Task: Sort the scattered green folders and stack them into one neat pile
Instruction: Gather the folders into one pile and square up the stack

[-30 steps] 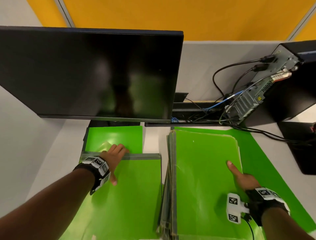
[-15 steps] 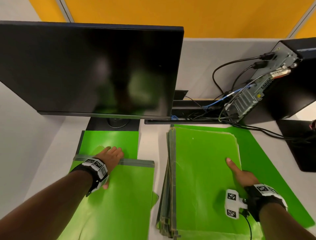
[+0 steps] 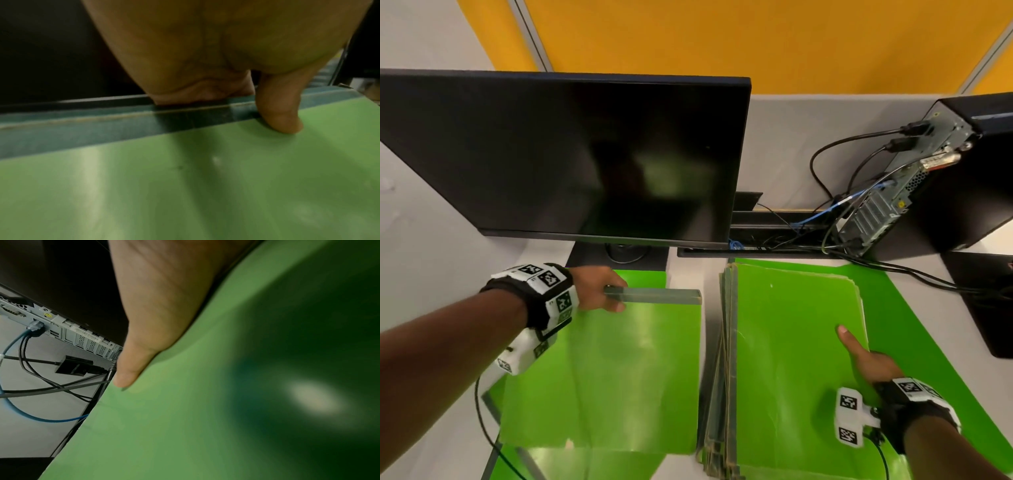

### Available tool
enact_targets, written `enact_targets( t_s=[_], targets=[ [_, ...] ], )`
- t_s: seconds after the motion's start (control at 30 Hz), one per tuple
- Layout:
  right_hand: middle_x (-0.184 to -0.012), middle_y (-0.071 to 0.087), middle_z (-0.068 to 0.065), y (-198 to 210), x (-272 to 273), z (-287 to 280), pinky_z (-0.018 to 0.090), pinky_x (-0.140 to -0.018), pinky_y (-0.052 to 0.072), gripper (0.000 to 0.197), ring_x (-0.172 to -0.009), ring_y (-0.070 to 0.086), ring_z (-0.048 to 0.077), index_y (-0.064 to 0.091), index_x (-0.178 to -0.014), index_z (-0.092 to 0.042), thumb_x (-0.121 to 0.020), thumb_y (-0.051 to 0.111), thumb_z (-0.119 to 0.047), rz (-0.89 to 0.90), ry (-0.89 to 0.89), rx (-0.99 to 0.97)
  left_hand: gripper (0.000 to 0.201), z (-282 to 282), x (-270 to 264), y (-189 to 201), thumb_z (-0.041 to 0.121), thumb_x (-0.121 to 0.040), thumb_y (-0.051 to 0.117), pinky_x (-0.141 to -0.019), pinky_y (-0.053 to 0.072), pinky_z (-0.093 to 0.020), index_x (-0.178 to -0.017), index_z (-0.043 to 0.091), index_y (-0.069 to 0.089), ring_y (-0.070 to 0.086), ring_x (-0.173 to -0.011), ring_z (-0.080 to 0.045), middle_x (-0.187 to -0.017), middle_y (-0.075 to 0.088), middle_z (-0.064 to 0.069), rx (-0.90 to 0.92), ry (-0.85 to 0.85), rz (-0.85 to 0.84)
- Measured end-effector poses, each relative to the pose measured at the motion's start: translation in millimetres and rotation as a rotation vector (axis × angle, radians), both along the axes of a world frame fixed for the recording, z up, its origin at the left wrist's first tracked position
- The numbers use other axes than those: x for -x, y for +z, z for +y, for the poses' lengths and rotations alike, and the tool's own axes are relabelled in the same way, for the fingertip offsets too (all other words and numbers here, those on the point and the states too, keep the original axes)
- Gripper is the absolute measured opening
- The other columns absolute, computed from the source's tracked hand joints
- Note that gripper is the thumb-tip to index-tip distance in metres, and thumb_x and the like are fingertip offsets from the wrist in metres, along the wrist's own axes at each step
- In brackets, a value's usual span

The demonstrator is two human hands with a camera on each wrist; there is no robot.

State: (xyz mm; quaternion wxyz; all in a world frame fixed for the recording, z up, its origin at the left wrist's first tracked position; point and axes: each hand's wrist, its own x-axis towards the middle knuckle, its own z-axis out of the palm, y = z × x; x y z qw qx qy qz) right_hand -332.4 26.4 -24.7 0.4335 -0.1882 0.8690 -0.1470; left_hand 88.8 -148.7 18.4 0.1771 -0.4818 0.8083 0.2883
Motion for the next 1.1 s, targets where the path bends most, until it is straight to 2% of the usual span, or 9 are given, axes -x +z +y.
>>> enact_targets(
  t_s=[0.23, 0.43, 0.5, 0.57, 0.7, 0.77, 0.97, 1.03, 1.1],
  targets=[
    [-0.139, 0.042, 0.025, 1, 1, 3, 0.041, -0.078, 0.036, 0.139, -0.095, 0.047, 0.030, 0.042, -0.133, 0.001, -0.034, 0.041, -0.097, -0.009, 0.015, -0.015, 0.028, -19, -13, 46, 0.052, -0.063, 0.060, -0.057, 0.039, -0.023, -0.078, 0.030, 0.054, 0.047, -0.058, -0.002, -0.062, 0.052, 0.010, 0.077, 0.063, 0.338],
    [-0.149, 0.031, 0.022, -4, 4, 3, 0.050, -0.100, 0.035, 0.118, -0.129, 0.040, 0.039, 0.033, -0.142, -0.005, -0.059, 0.043, -0.088, -0.021, 0.014, -0.040, 0.053, -27, -12, 96, 0.053, -0.054, 0.081, -0.056, 0.047, -0.018, -0.084, 0.016, 0.058, 0.055, -0.064, -0.007, -0.073, 0.059, -0.002, 0.020, 0.339, 0.813],
    [-0.149, 0.031, 0.022, -2, 4, 3, 0.050, -0.101, 0.034, 0.117, -0.129, 0.040, 0.039, 0.034, -0.142, -0.005, -0.060, 0.041, -0.088, -0.028, 0.025, -0.048, 0.058, -24, -4, 101, 0.041, -0.057, 0.084, -0.065, 0.055, -0.028, -0.101, 0.012, 0.060, 0.063, -0.075, -0.015, -0.090, 0.068, -0.014, -0.058, 0.443, 0.967],
    [-0.150, 0.030, 0.021, -1, 4, 2, 0.050, -0.102, 0.034, 0.118, -0.130, 0.039, 0.039, 0.033, -0.142, -0.006, -0.059, 0.040, -0.089, -0.037, 0.030, -0.052, 0.050, -14, 16, 94, 0.027, -0.065, 0.081, -0.064, 0.057, -0.026, -0.106, 0.010, 0.058, 0.066, -0.072, -0.012, -0.088, 0.071, -0.004, -0.087, 0.502, 1.062],
    [-0.151, 0.029, 0.020, -5, 9, 3, 0.053, -0.102, 0.033, 0.125, -0.132, 0.036, 0.039, 0.030, -0.144, -0.010, -0.052, 0.039, -0.093, -0.076, 0.032, -0.052, 0.031, 16, 65, 57, 0.008, -0.072, 0.070, -0.070, 0.041, -0.035, -0.099, 0.006, 0.054, 0.050, -0.076, -0.020, -0.085, 0.054, -0.016, 0.011, 0.592, 1.071],
    [-0.151, 0.028, 0.019, -9, 13, 4, 0.056, -0.101, 0.033, 0.123, -0.133, 0.035, 0.040, 0.028, -0.145, -0.012, -0.053, 0.039, -0.093, -0.094, 0.042, -0.053, 0.023, 24, 81, 42, -0.004, -0.079, 0.065, -0.065, 0.036, -0.029, -0.085, 0.014, 0.052, 0.049, -0.065, -0.005, -0.075, 0.048, -0.009, 0.060, 0.607, 1.033],
    [-0.141, 0.043, 0.024, -26, 24, 0, 0.038, -0.092, 0.036, 0.068, -0.114, 0.049, 0.035, 0.050, -0.125, -0.003, -0.089, 0.040, -0.060, -0.018, 0.091, -0.070, 0.027, 37, 114, 47, -0.012, -0.084, 0.057, -0.053, 0.036, -0.010, -0.080, 0.015, 0.053, 0.044, -0.050, 0.006, -0.055, 0.053, 0.015, -0.043, 0.564, 0.994],
    [-0.131, 0.051, 0.024, -30, 26, 0, 0.033, -0.082, 0.036, 0.043, -0.102, 0.052, 0.032, 0.056, -0.109, -0.002, -0.096, 0.041, -0.040, -0.005, 0.149, -0.080, 0.026, 36, 129, 57, -0.011, -0.085, 0.056, -0.053, 0.036, -0.007, -0.081, 0.015, 0.054, 0.045, -0.051, 0.007, -0.057, 0.053, 0.015, -0.046, 0.541, 1.021],
    [-0.129, 0.055, 0.022, -43, 33, -1, 0.034, -0.088, 0.043, 0.037, -0.112, 0.054, 0.034, 0.057, -0.118, 0.004, -0.098, 0.043, -0.023, 0.032, 0.181, -0.072, 0.024, 35, 145, 65, -0.007, -0.086, 0.057, -0.054, 0.037, -0.007, -0.083, 0.017, 0.055, 0.045, -0.052, 0.007, -0.064, 0.050, 0.011, -0.042, 0.575, 1.062]
  ],
)
